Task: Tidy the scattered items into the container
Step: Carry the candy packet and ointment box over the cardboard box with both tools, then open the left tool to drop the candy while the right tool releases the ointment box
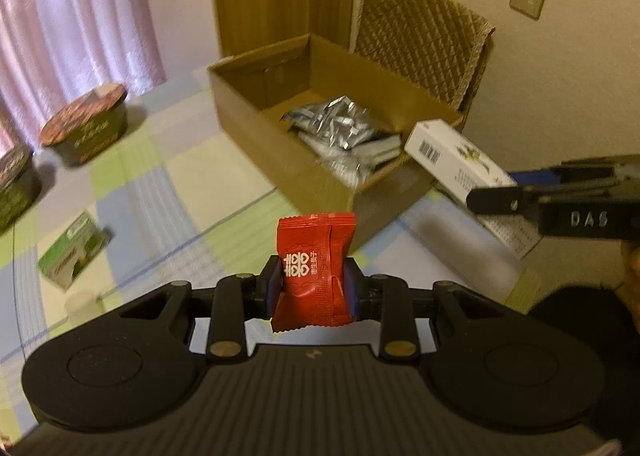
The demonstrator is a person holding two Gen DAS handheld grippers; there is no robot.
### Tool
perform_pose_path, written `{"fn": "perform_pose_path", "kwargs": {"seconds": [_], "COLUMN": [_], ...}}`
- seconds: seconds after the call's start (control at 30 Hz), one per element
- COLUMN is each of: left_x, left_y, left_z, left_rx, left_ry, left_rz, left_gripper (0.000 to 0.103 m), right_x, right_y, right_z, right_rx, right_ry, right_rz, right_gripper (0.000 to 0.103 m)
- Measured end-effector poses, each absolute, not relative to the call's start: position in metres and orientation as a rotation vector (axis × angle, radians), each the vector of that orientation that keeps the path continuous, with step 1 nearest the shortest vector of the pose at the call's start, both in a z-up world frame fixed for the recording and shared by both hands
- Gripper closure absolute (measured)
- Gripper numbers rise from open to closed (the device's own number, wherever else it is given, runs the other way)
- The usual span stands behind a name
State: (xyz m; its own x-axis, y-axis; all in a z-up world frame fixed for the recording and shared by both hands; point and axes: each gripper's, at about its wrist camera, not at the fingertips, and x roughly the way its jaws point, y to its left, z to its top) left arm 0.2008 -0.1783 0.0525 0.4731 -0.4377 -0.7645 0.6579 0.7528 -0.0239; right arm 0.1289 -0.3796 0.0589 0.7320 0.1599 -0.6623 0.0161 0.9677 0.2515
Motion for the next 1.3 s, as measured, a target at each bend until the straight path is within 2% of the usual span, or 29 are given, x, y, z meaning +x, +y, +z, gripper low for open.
{"fn": "perform_pose_path", "kwargs": {"seconds": [0.37,0.9,0.97,1.03,1.3], "left_x": [0.245,0.303,0.306,0.309,0.314], "left_y": [-0.237,-0.288,-0.292,-0.294,-0.274], "left_z": [0.067,0.039,0.033,0.028,0.024], "left_rx": [0.262,0.223,0.223,0.235,0.231], "left_ry": [0.781,0.801,0.785,0.770,0.777], "left_rz": [-0.724,-0.747,-0.752,-0.736,-0.684], "left_gripper": [0.076,0.076,0.075,0.058,0.058], "right_x": [0.161,0.234,0.238,0.241,0.248], "right_y": [-0.414,-0.441,-0.442,-0.443,-0.441], "right_z": [0.067,0.060,0.057,0.054,0.042], "right_rx": [0.212,0.155,0.154,0.151,0.144], "right_ry": [0.722,0.727,0.731,0.738,0.762], "right_rz": [0.041,0.052,0.050,0.049,0.052], "right_gripper": [0.062,0.062,0.062,0.062,0.062]}}
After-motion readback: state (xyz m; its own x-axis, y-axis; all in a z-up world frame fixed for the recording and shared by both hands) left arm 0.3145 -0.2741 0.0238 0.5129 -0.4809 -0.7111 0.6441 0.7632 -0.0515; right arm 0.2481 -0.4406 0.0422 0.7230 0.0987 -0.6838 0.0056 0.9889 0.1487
